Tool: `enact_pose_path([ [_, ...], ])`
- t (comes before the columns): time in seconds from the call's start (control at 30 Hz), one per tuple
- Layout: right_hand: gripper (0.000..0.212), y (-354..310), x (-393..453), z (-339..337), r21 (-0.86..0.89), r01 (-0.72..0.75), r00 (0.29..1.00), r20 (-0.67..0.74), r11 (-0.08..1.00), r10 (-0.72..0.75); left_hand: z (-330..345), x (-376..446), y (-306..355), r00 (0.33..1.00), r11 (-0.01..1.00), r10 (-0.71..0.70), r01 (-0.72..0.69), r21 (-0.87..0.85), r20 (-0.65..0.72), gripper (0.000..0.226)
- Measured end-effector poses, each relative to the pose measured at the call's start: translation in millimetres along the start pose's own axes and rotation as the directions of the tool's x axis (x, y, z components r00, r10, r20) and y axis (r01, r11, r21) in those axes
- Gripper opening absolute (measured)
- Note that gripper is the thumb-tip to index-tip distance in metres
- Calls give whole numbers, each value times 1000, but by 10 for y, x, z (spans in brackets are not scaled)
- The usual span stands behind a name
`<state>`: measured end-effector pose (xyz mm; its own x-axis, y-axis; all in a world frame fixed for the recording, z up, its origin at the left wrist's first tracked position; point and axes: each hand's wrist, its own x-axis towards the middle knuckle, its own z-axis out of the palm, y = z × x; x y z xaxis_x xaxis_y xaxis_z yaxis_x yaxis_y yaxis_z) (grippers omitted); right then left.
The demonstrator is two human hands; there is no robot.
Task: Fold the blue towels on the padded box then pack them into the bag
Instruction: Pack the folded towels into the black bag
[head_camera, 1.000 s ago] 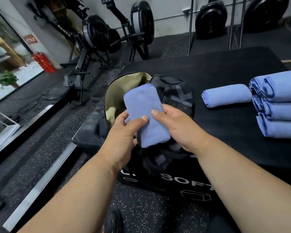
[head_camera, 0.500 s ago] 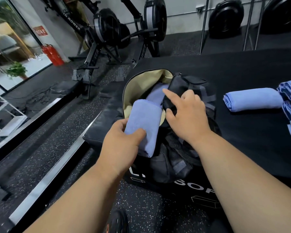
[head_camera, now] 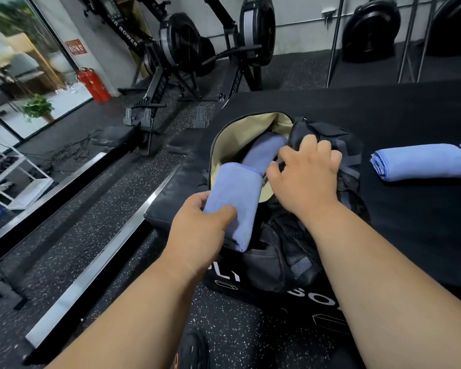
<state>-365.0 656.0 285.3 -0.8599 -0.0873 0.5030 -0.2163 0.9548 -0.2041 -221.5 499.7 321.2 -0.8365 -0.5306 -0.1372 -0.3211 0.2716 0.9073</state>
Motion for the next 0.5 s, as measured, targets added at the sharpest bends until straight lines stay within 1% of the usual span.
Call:
enact_pose_path([
  [0.13, 47, 172, 19, -73, -2, -71, 997, 20, 997, 71, -10, -18, 17, 1000, 1000, 2, -2, -8, -6, 27],
  [0.2, 46, 297, 13, -129, 40, -87, 996, 0, 995, 88, -3, -9, 47, 1000, 1000, 12, -12, -17, -15, 28],
  [0.33, 33, 486, -66, -312, 73, -83, 996, 39, 994, 80, 57, 40, 214, 998, 998, 63, -63, 0, -1, 28],
  [0.4, 30, 559, -118, -408, 103, -89, 993, 87, 991, 80, 115, 94, 331, 996, 996, 86, -86, 6, 23, 25],
  [0.5, 12, 669, -202, -527, 203, -120, 984, 152, 972, 89, 249, 183, 500, 987, 992, 104, -111, 51, 125, 21],
])
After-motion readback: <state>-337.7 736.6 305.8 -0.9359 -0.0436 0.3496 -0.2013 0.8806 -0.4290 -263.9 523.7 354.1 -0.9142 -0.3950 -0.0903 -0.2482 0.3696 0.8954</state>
